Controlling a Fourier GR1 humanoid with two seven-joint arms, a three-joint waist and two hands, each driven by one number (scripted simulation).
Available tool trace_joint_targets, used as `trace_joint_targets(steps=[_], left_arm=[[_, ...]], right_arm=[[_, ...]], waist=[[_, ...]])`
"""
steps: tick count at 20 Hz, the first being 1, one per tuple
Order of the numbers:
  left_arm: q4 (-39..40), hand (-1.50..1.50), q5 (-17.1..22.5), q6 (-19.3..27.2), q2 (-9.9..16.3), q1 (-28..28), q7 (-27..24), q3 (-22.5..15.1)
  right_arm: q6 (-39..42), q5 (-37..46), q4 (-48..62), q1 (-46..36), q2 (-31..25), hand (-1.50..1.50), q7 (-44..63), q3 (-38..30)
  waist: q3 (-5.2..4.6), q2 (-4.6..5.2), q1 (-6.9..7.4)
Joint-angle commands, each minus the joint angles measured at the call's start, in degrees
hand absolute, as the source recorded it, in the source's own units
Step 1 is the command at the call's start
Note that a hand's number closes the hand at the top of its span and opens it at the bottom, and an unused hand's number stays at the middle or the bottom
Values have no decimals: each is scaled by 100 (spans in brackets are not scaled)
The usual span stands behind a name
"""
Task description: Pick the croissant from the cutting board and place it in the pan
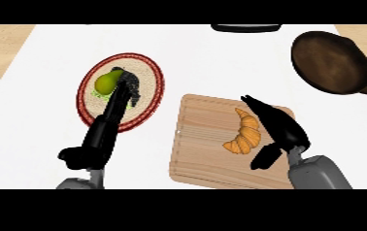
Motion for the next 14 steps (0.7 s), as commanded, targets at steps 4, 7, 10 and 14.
trace_joint_targets(steps=[4, 7, 10, 14], left_arm=[[193, 0, -129, -281, -105, -112, -189, 309], [283, 0, -179, -231, -168, -269, -17, 392], [-189, 0, -298, -226, -188, 104, 116, 293], [-88, 0, -110, -383, -138, -19, 134, 394]], right_arm=[[227, 233, 682, -296, 235, -150, -434, -465], [-130, 658, 1164, -265, 541, -150, -414, -214], [-392, 883, 1640, -403, 794, -150, -576, -262], [-93, 1091, 2211, -703, 402, 150, -1280, 22]], waist=[[0, 1, -1], [0, 3, -2], [1, 2, 17], [3, 9, 45]])
